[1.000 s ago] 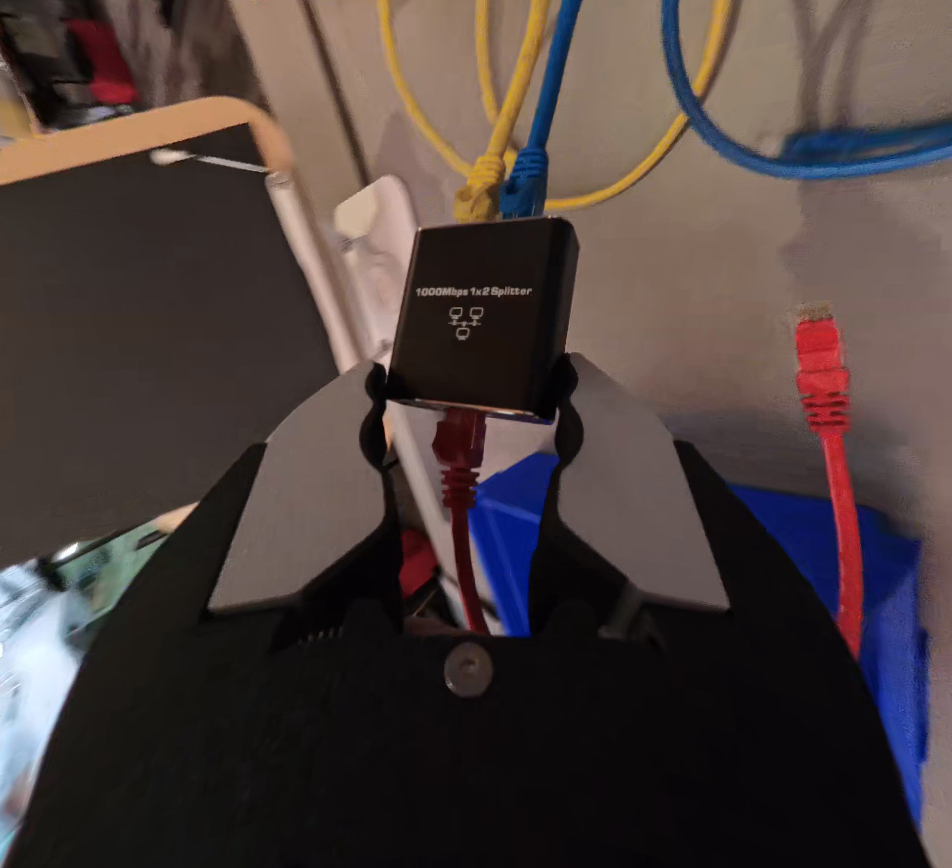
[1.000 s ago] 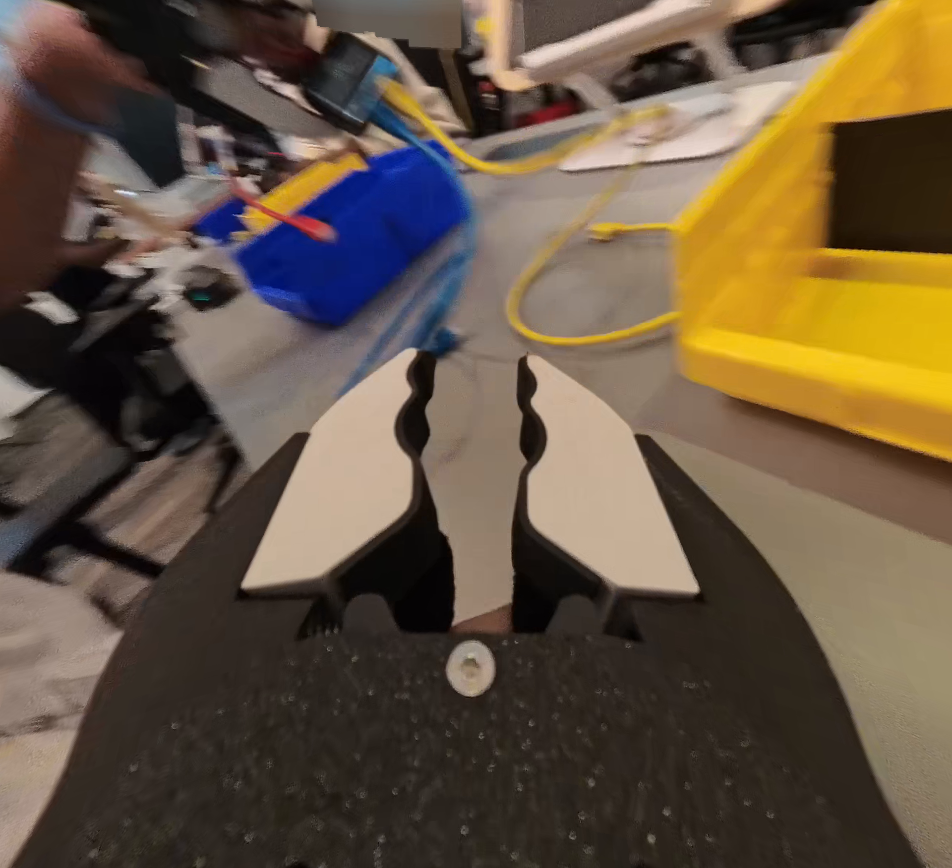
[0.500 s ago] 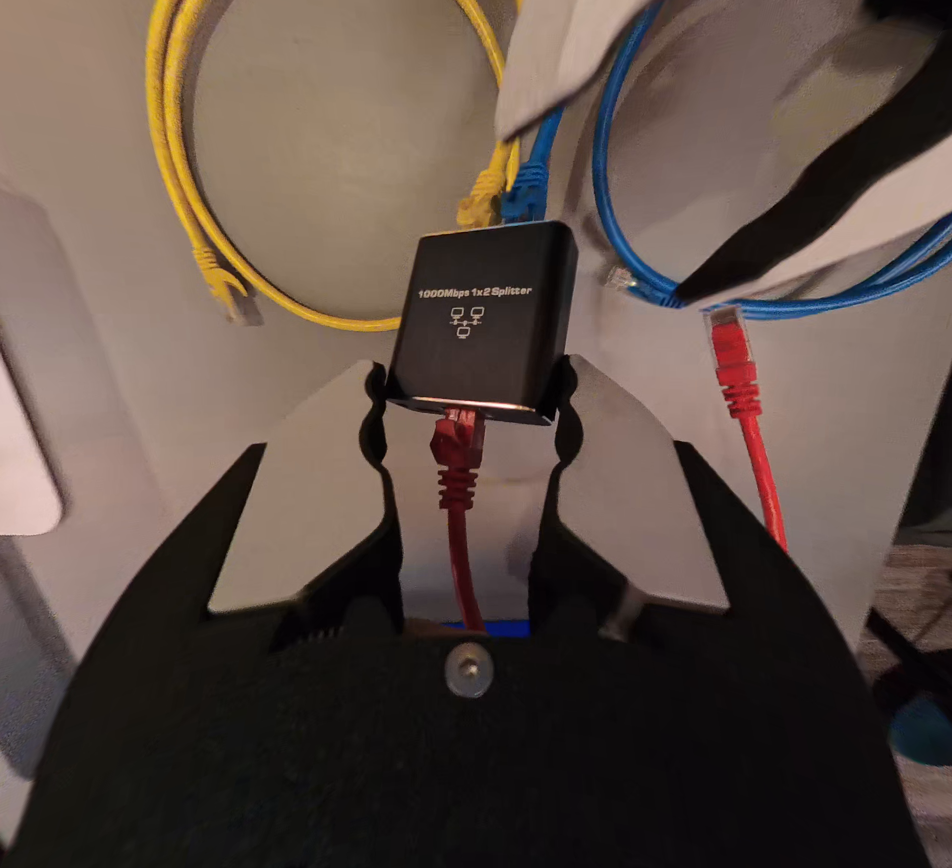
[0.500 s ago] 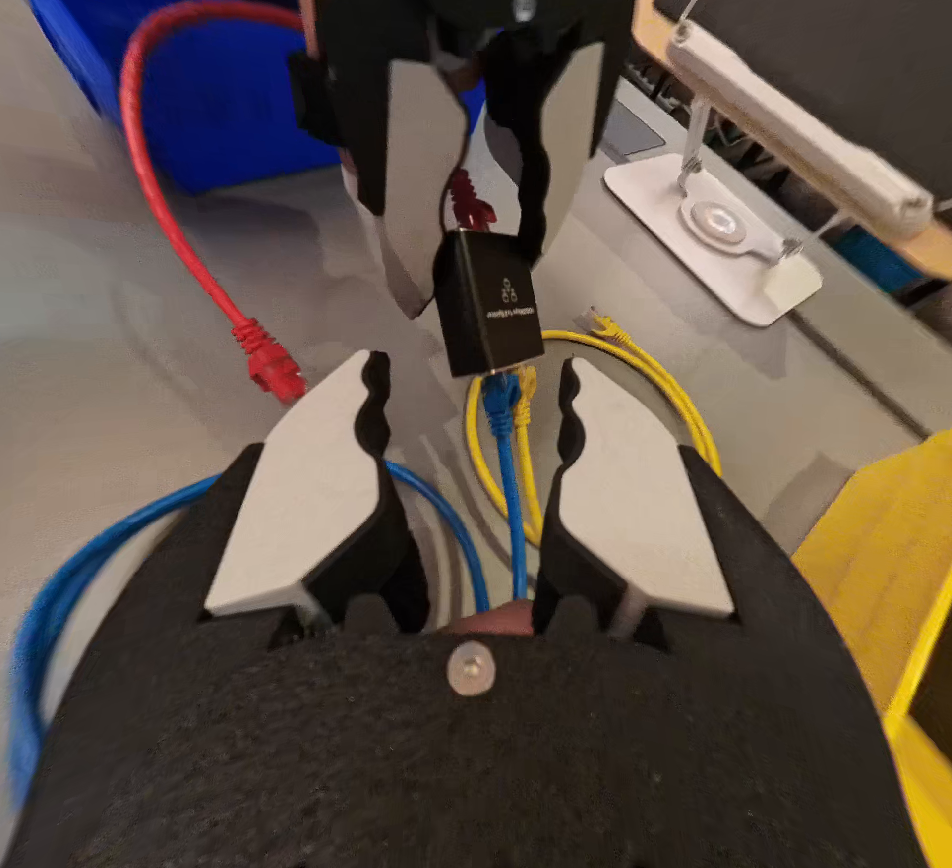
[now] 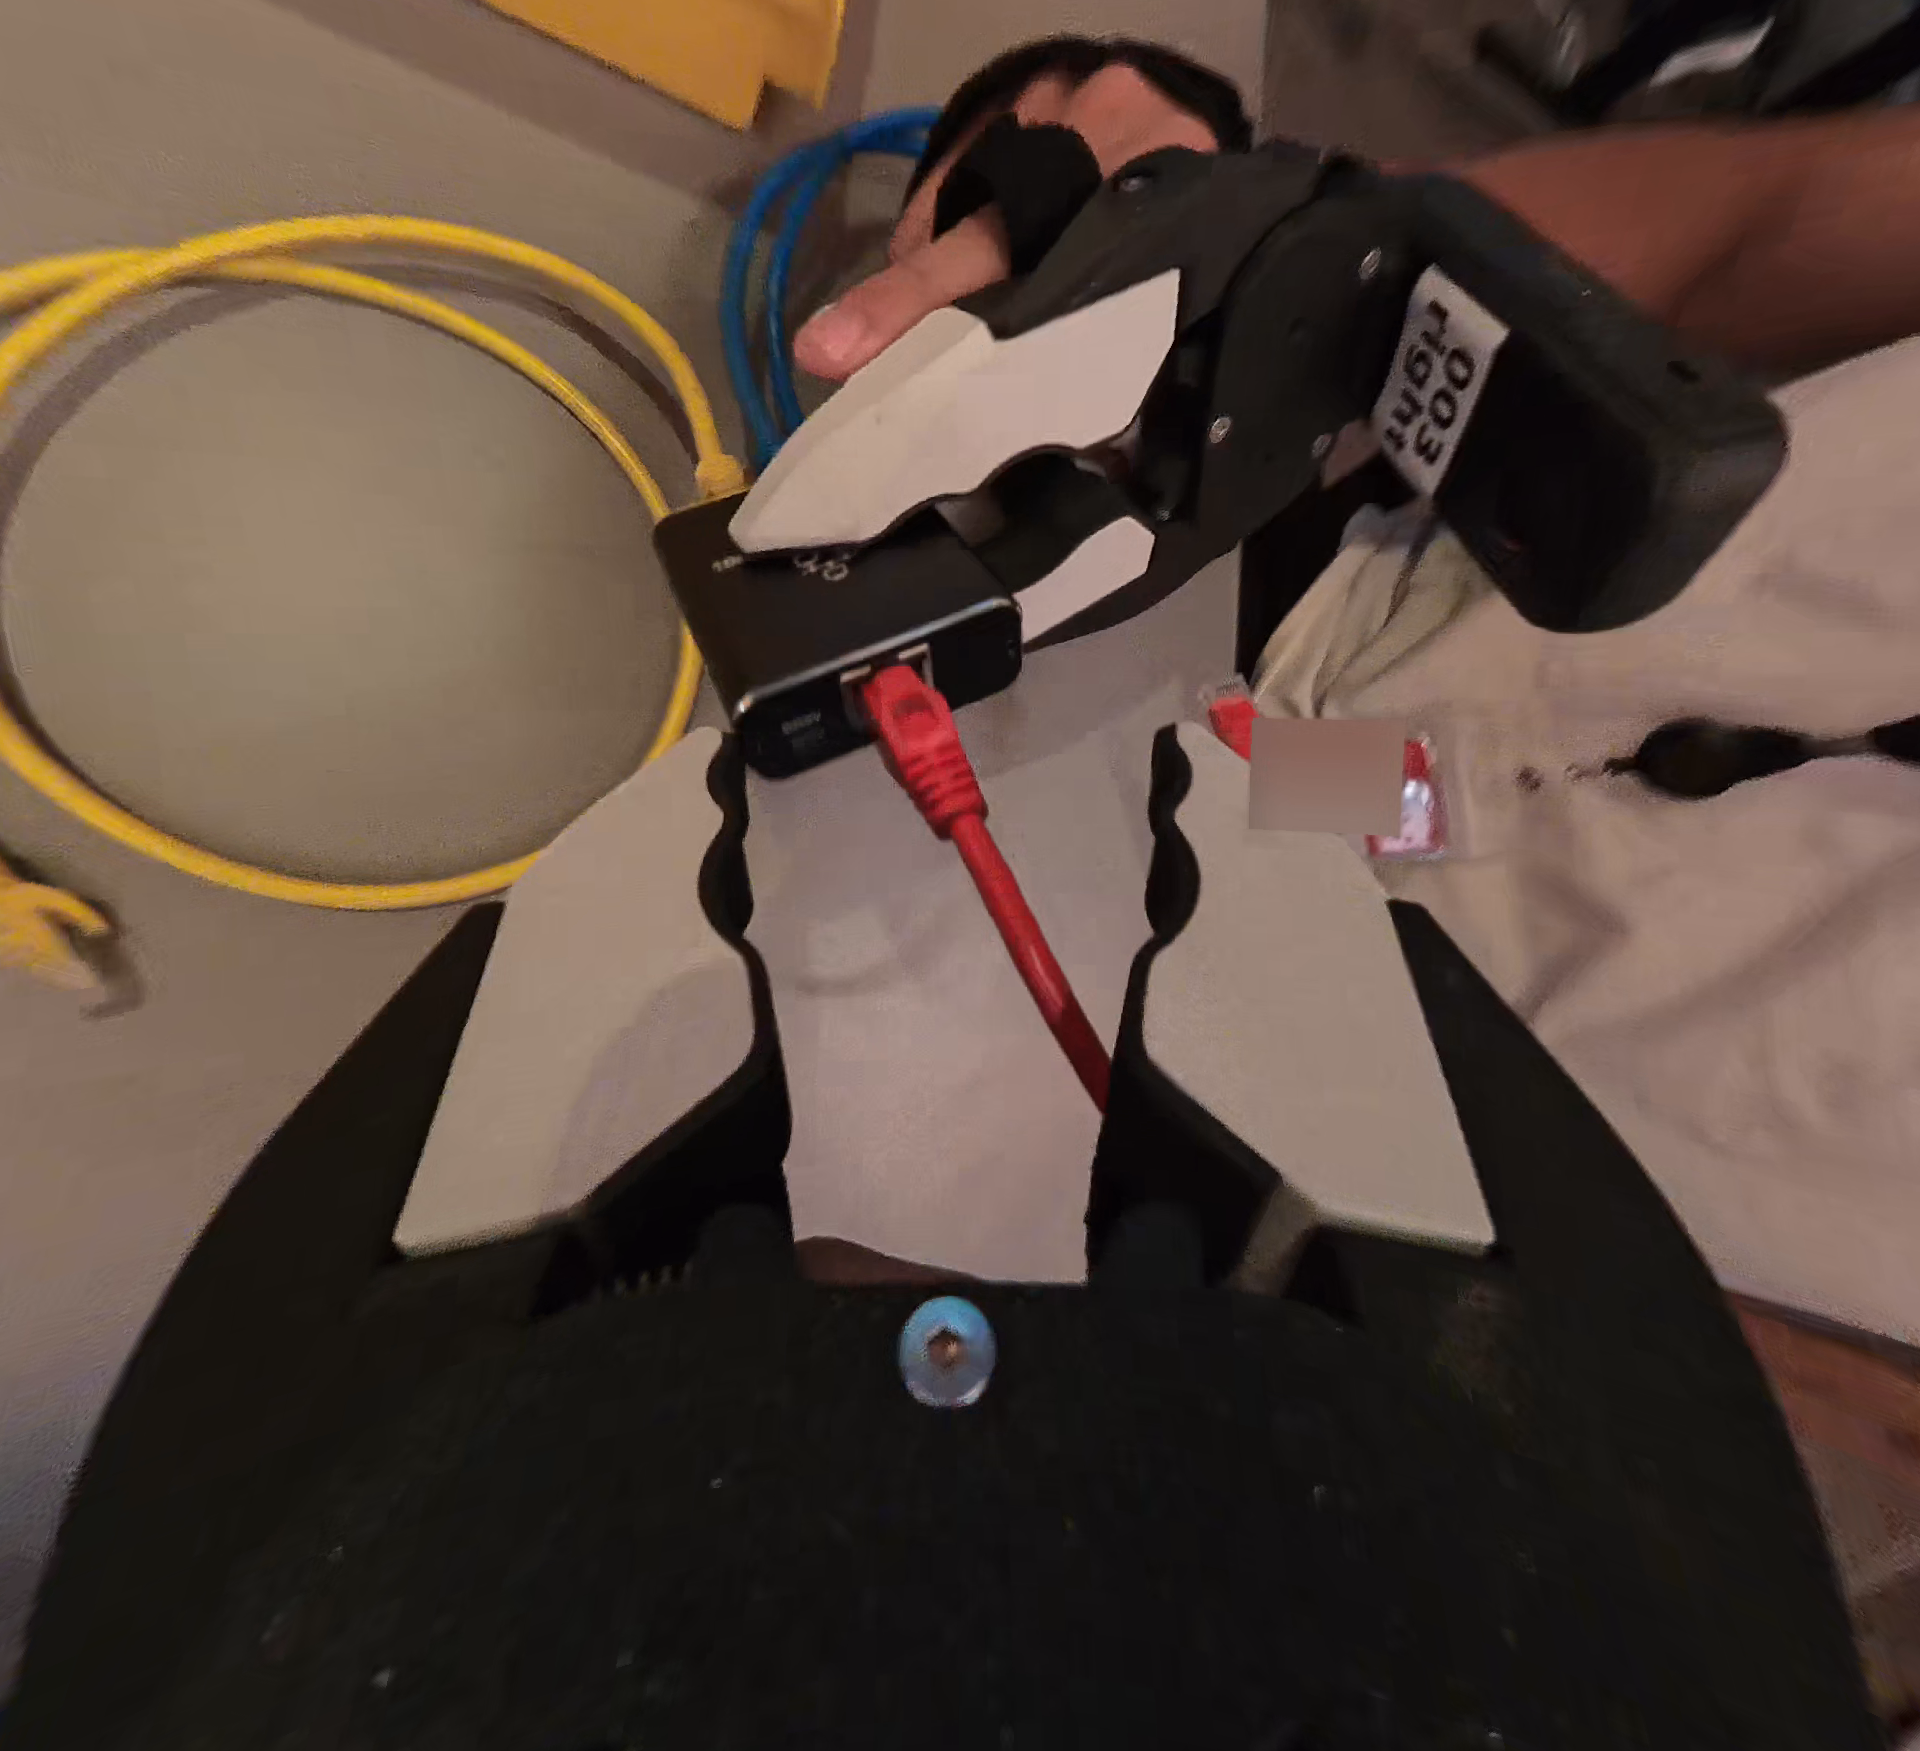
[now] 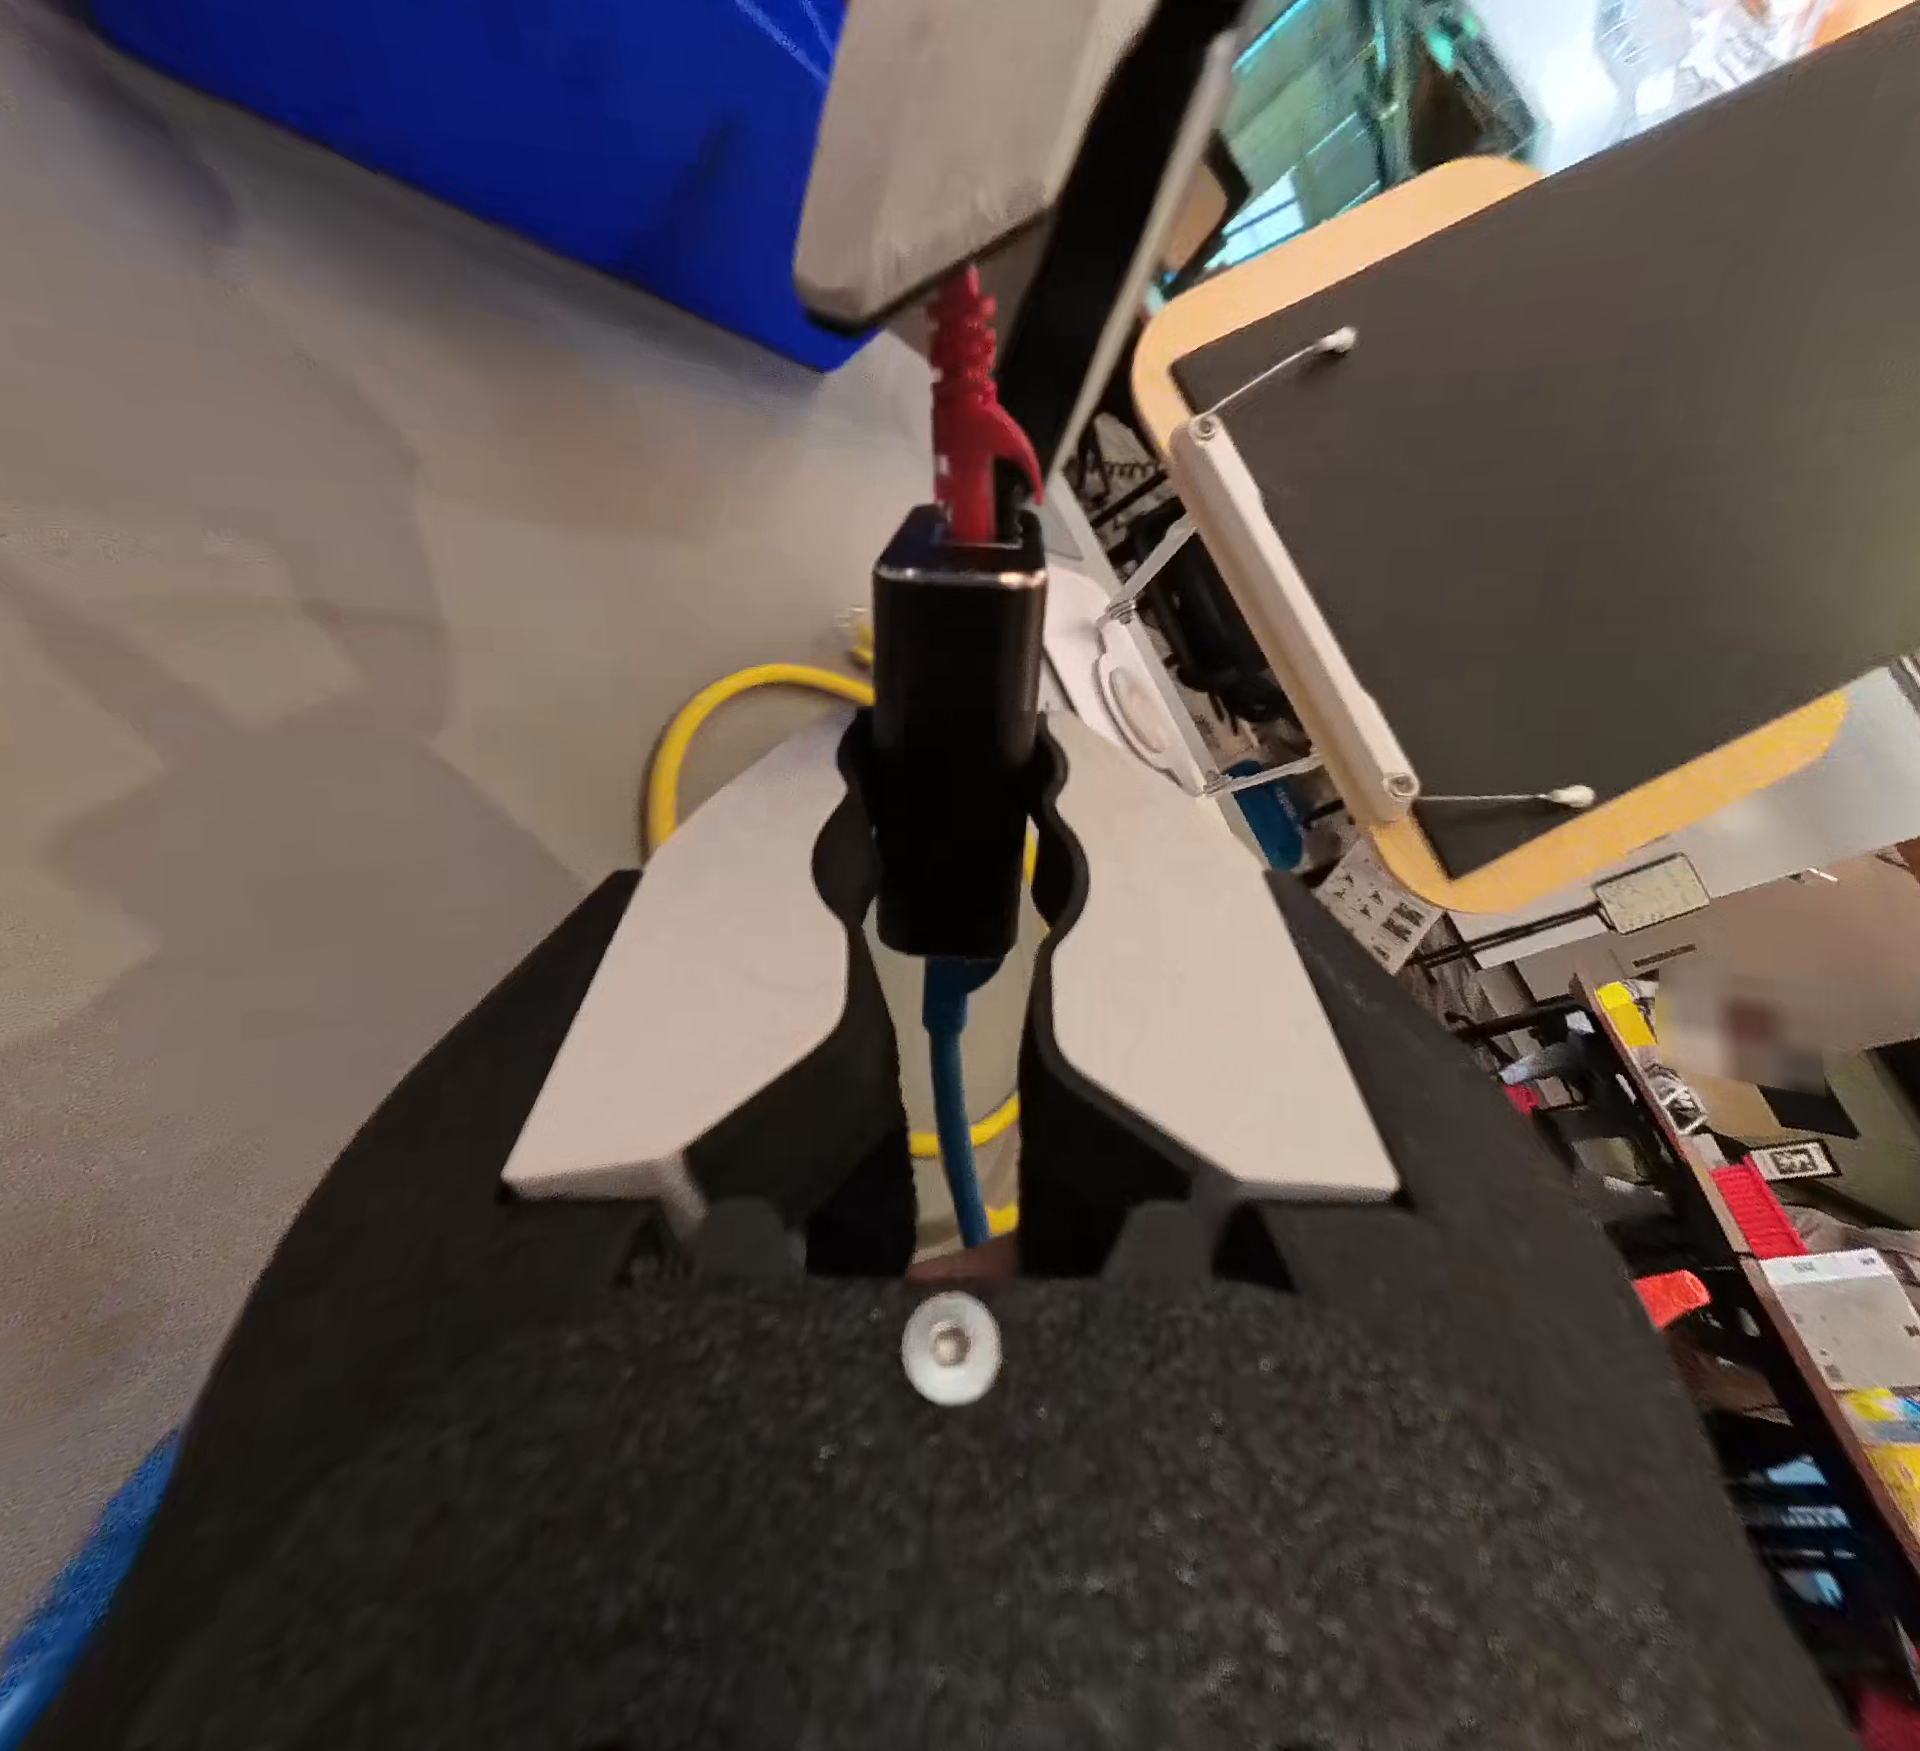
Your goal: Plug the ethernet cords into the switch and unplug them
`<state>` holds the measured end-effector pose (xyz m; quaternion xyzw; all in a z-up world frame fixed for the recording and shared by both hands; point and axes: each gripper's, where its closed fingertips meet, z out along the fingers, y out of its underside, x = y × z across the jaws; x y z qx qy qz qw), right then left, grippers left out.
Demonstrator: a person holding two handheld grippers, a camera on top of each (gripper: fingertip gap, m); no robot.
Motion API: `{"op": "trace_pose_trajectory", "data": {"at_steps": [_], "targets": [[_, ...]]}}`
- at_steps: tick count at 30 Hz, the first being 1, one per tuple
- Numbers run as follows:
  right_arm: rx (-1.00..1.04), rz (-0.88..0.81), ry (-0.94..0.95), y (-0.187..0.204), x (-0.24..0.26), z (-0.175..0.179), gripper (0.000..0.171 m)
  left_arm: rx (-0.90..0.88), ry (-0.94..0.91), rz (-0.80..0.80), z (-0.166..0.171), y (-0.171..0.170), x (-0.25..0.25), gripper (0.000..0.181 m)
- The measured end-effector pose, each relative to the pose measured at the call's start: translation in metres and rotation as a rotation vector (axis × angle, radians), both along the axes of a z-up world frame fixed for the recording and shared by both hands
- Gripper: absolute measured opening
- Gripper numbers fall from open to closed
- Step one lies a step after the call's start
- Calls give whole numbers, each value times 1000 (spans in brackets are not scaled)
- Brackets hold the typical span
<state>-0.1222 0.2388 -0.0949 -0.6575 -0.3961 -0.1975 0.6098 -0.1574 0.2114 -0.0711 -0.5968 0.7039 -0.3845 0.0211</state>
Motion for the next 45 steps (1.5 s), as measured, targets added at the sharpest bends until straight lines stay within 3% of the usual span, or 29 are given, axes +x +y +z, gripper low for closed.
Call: {"op": "trace_pose_trajectory", "data": {"at_steps": [5, 8, 10, 14, 17, 22, 26, 30, 32, 34, 36, 38, 39, 45], "targets": [[83, 4, -58, 14, 2, 3, 25, -215, -114, 184, 14, 13, -11, 51], [85, -3, -124, 41, 0, 4, 25, -50, -157, 355, 6, 34, -14, 36], [29, 2, -131, 62, -4, 3, 25, 119, -178, 492, 3, 54, -20, 8], [-83, 14, -101, 85, -20, 0, 27, 215, -195, 686, 3, 68, -26, 5], [-69, 65, -57, 86, -35, 3, 29, 262, -221, 735, 3, 68, -27, 4], [-38, 102, -85, 85, -37, -3, 27, 196, -264, 767, -5, 61, -27, 8], [91, 136, -219, 84, -32, -5, 26, 156, -318, 691, -2, 47, -34, 23], [12, 271, -227, 76, -27, -25, 26, 414, -489, 694, 29, 68, -63, 50], [4, 293, -202, 71, -25, -22, 26, 553, -526, 625, 31, 74, -70, 42], [-9, 309, -154, 67, -26, -16, 26, 695, -520, 433, 19, 66, -64, 40], [-32, 327, -146, 64, -27, -13, 26, 852, -470, 303, 4, 60, -51, 38], [-51, 350, -177, 62, -29, -12, 26, 989, -371, 216, -10, 59, -43, 22], [-63, 353, -188, 61, -29, -12, 26, 1044, -344, 156, -12, 59, -38, 25], [-92, 382, -180, 52, -31, -13, 26, 1103, -363, -129, -11, 52, -8, 30]]}}
